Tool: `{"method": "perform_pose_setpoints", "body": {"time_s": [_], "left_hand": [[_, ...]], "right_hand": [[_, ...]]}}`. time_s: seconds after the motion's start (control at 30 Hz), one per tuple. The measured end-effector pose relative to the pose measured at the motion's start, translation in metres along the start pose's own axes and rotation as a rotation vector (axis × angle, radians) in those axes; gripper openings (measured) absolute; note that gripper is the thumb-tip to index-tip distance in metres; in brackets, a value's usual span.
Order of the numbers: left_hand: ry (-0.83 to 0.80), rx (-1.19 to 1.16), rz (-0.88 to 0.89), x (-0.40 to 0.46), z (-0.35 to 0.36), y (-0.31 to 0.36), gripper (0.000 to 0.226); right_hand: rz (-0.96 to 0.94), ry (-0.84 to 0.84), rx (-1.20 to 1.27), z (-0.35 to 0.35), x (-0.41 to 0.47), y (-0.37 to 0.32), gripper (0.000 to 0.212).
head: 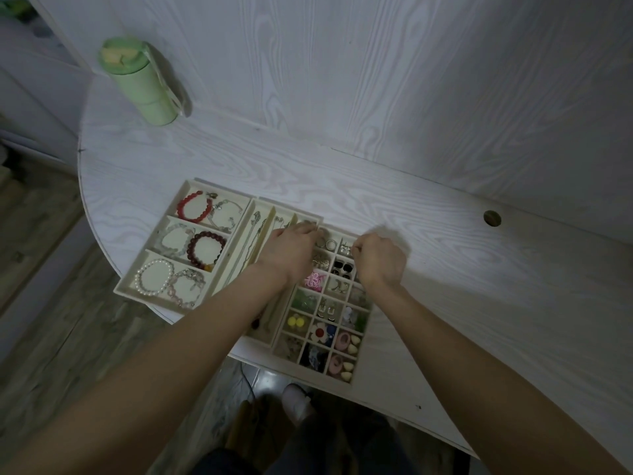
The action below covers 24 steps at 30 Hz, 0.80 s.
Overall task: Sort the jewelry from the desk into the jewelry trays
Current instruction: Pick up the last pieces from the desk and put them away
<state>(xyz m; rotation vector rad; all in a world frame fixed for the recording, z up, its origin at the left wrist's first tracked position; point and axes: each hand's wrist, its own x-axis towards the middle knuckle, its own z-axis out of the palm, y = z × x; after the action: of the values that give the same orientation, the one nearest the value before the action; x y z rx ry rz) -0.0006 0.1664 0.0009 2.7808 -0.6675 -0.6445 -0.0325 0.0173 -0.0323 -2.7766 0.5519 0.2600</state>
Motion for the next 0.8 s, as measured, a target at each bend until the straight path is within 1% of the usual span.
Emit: {"method": "perform_pose_setpoints", "body": {"time_s": [0.23,0.63,0.8], "left_hand": [[-0.010,0.025,0.003,0.0010,-0.0002,-0.0009,0.068],[-0.025,0.039,0.008,-0.0025,-0.0039,0.0019,0.067],[-0.024,0.039,0.015,-0.0032,-0.0040,0.0014,0.067]], "right_hand": [[-0.048,0.021,-0.113,0.0054,0.0014,0.0019,0.025],[-0.078,0.037,-0.142,0.0060,0.0011,0.0027,0.025],[-0.142,0.074,-0.188,0.0068,-0.0009,0.0032,0.023]]}}
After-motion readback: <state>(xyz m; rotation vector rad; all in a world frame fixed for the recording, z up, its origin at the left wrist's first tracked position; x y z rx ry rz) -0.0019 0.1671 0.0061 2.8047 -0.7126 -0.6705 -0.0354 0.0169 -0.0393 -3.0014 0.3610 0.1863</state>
